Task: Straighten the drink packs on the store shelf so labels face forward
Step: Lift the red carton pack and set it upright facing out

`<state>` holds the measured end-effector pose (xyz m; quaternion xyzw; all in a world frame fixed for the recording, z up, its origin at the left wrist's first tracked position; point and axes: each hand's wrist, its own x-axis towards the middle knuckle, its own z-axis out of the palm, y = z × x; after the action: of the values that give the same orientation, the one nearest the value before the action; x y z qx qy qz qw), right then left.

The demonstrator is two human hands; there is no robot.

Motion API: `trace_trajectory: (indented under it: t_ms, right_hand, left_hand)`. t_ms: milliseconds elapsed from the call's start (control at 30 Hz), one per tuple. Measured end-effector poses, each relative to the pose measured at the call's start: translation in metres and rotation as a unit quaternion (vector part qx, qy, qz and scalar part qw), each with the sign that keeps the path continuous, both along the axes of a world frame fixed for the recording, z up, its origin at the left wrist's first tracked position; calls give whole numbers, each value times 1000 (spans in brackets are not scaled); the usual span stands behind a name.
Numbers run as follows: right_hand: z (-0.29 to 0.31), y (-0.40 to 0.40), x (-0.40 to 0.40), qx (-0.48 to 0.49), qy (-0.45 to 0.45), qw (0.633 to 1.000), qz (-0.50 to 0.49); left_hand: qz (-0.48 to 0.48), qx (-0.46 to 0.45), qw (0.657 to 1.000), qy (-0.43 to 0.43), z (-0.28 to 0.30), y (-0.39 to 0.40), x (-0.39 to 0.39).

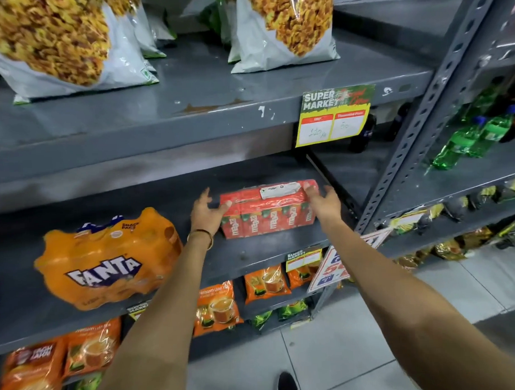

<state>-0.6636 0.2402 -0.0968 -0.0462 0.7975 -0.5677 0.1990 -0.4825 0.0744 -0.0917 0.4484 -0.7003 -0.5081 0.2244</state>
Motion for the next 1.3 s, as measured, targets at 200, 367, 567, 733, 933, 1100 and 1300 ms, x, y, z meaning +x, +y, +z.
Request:
trace_trajectory:
  t_ms: [200, 367, 567, 733, 933, 1100, 1300]
  right_hand:
    - [-12, 8, -6, 11, -30, 997, 64]
    - [-3, 10, -19, 32, -36, 996, 74]
    - [-4, 30, -30, 49, -30, 995, 85]
    - [-6, 46, -32, 68, -20, 993, 92]
    - [-10, 58, -35, 69, -14, 992, 101]
    - [-10, 62, -36, 84, -6, 990, 110]
    - [-11, 67, -34, 86, -10, 990, 108]
  left_hand:
    - [-22, 110, 994, 1, -10, 17, -12]
    - [-19, 109, 994, -3, -15, 31, -13]
    - [-3, 109, 994, -9, -17, 57, -16]
    - [14, 114, 993, 11, -14, 82, -16]
    - [33, 94, 995, 11, -17, 103, -14]
    - [32, 89, 995, 20, -17, 110, -13]
    - [29, 83, 996, 11, -17, 113, -13]
